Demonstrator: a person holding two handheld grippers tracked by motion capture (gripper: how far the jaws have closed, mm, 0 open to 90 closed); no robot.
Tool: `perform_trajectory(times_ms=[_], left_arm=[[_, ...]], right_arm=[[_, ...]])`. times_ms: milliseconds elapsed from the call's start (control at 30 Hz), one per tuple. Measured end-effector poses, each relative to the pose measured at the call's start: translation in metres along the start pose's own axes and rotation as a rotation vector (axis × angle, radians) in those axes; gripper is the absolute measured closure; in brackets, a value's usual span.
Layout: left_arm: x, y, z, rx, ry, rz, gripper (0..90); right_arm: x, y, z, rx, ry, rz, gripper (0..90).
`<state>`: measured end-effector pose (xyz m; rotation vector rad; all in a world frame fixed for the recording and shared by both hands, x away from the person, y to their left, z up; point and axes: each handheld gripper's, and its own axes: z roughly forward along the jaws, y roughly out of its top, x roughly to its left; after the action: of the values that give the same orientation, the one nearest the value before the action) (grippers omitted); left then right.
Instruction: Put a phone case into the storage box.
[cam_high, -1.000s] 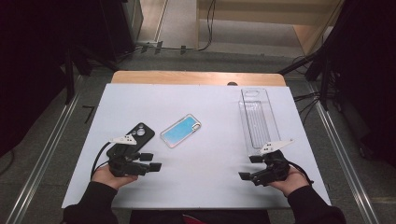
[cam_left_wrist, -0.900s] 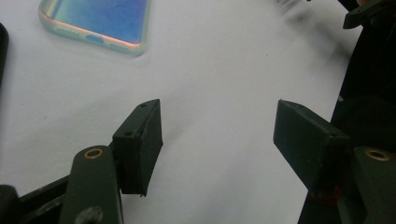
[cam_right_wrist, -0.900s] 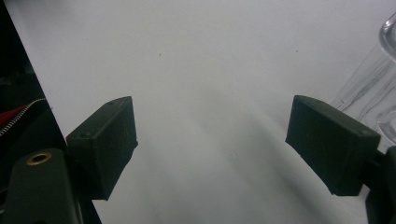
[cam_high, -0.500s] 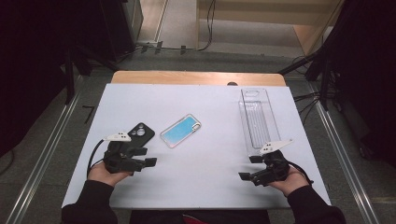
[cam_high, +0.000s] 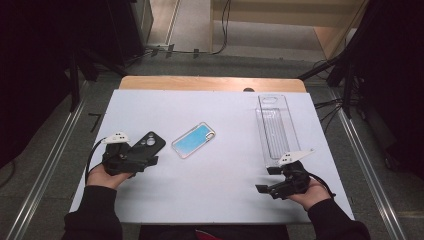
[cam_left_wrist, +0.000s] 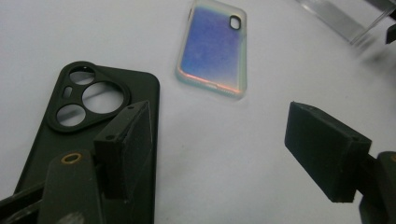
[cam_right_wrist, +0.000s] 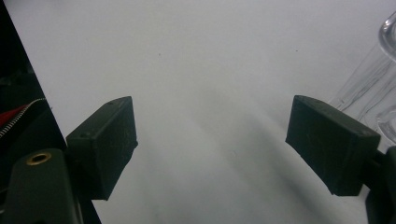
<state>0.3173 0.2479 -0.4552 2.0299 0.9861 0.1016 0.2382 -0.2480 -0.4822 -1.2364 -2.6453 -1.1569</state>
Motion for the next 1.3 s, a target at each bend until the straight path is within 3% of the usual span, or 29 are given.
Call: perform_trajectory(times_ms=[100, 200, 367, 467, 667, 767, 1100, 1167, 1233, 1300], left_arm=[[0.006, 0.003, 0.004, 0.025, -0.015, -0.021, 14.9], [0.01, 0.01, 0.007, 0.079, 0.0, 0.003, 0.0], [0.026, 0.016, 0.009, 0.073, -0.022, -0.012, 0.0], [0.032, 0.021, 0.009, 0.068, 0.028, 0.024, 0.0], [0.046, 0.024, 0.015, 0.088, 0.058, 0.019, 1.5], [0.052, 0.02, 0.018, 0.12, 0.083, 0.03, 6.9], [0.056, 0.009, 0.03, 0.195, 0.131, 0.032, 7.2], [0.057, 0.006, 0.034, 0.228, 0.141, 0.045, 7.2], [0.054, 0.004, 0.035, 0.228, 0.163, 0.078, 7.1], [0.053, 0.003, 0.036, 0.224, 0.167, 0.083, 7.1]], right_arm=[[0.0, 0.0, 0.0, 0.0, 0.001, 0.002, 14.4], [0.0, 0.0, 0.0, -0.001, 0.002, 0.0, 14.4], [0.0, 0.0, 0.0, -0.003, 0.003, 0.001, 14.4], [0.0, 0.0, 0.0, -0.002, 0.004, 0.0, 14.4], [0.0, 0.0, 0.0, 0.002, 0.004, 0.0, 14.4], [0.0, 0.0, 0.0, -0.002, 0.003, 0.001, 14.4], [0.0, 0.0, 0.0, 0.001, 0.005, 0.0, 14.4], [0.0, 0.0, 0.0, 0.002, 0.005, 0.001, 14.4], [0.0, 0.0, 0.0, 0.002, 0.004, 0.001, 14.4], [0.0, 0.0, 0.0, 0.003, 0.005, 0.0, 14.4]])
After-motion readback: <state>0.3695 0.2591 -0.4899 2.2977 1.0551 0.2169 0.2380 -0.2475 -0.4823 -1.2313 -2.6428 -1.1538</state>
